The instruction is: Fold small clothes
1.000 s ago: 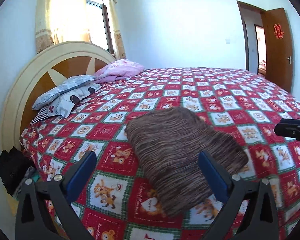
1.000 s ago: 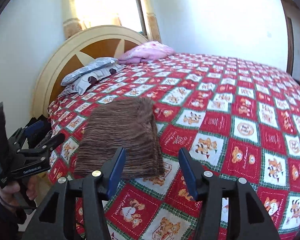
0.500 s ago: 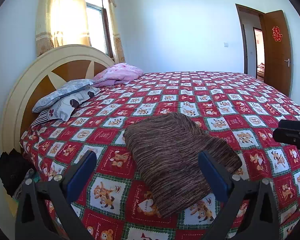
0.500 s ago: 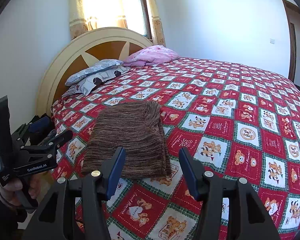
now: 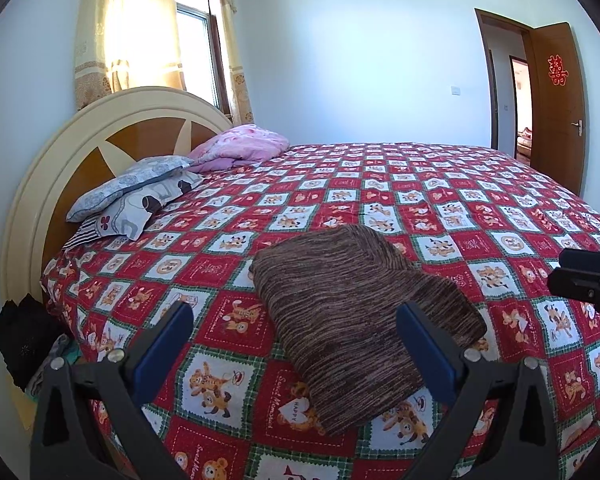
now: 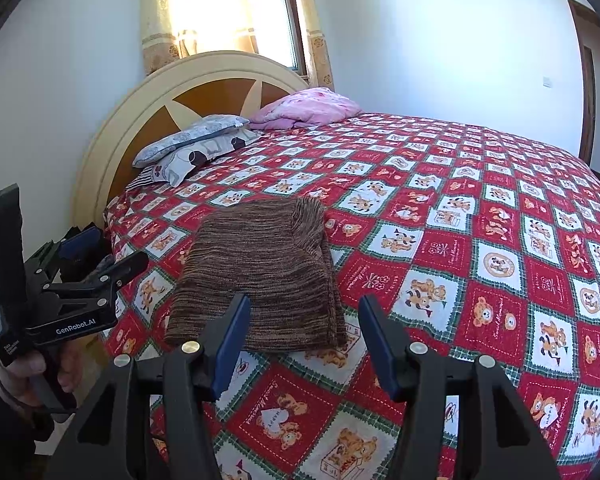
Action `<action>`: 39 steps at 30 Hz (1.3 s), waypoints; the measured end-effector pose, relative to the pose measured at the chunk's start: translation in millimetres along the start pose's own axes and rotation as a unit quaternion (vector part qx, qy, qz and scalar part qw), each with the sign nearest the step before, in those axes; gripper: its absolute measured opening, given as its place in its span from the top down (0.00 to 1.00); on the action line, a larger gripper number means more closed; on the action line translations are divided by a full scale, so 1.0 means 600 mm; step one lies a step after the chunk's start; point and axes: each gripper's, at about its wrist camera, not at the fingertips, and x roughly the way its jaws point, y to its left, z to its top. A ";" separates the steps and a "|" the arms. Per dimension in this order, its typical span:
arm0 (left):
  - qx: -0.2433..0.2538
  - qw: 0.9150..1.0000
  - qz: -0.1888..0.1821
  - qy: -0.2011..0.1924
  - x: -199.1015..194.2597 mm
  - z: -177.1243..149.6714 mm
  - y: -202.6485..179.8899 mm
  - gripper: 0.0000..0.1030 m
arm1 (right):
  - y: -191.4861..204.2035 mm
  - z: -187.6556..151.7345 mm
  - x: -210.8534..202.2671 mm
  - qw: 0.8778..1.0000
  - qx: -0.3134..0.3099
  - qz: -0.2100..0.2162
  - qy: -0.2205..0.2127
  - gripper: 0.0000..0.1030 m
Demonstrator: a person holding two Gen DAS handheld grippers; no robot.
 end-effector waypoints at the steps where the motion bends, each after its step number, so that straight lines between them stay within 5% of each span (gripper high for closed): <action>1: 0.000 1.000 0.000 0.000 0.000 0.000 0.000 0.00 | 0.000 0.000 0.000 1.000 0.000 0.000 0.000 0.44; 39: -0.008 1.000 -0.001 -0.003 -0.005 0.004 0.010 0.00 | 0.021 0.002 -0.014 1.000 -0.015 0.001 -0.012 0.43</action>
